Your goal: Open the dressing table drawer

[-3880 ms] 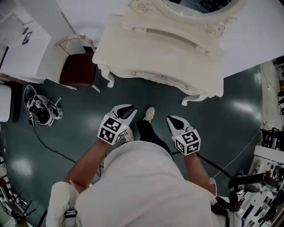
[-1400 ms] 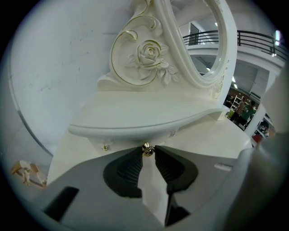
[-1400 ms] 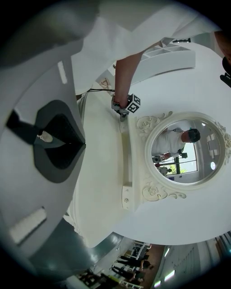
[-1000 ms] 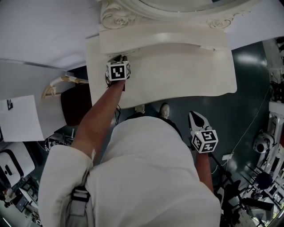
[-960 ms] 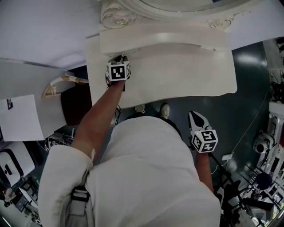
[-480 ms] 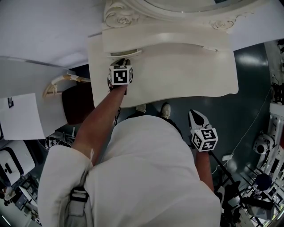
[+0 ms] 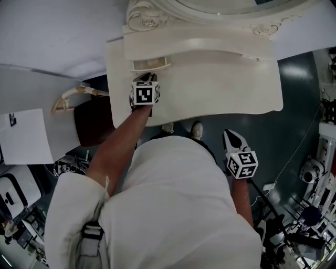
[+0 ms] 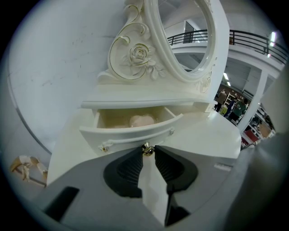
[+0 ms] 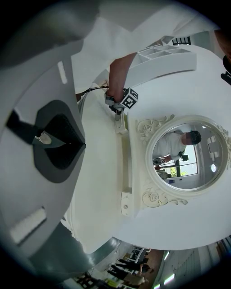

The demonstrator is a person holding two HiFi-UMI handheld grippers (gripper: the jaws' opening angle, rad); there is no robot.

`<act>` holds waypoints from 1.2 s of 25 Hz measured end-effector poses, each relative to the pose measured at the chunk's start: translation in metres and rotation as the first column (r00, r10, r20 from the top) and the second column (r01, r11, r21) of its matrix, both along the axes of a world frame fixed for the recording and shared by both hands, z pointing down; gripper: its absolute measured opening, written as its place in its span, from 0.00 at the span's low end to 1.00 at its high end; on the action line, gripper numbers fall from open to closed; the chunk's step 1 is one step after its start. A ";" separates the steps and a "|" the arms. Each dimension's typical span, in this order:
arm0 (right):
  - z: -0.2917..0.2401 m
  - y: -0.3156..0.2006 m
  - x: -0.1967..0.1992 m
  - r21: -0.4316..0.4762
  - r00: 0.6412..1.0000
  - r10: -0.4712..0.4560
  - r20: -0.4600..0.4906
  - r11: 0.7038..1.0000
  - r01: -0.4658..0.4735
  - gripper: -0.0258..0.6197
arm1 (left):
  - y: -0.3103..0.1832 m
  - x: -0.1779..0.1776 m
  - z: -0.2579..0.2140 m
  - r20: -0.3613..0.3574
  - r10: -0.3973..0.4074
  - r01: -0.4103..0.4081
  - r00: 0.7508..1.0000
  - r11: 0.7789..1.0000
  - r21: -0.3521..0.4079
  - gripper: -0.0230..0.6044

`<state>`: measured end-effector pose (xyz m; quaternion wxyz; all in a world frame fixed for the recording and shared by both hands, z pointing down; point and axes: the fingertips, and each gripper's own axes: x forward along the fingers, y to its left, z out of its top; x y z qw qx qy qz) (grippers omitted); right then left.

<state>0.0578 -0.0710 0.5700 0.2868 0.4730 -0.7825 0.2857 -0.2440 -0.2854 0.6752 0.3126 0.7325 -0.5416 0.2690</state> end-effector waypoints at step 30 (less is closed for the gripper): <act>-0.003 0.011 -0.008 0.019 1.000 -0.002 -0.010 1.000 0.002 0.04 | 0.020 0.009 -0.003 -0.057 0.020 -0.019 0.998 1.000 0.016 0.28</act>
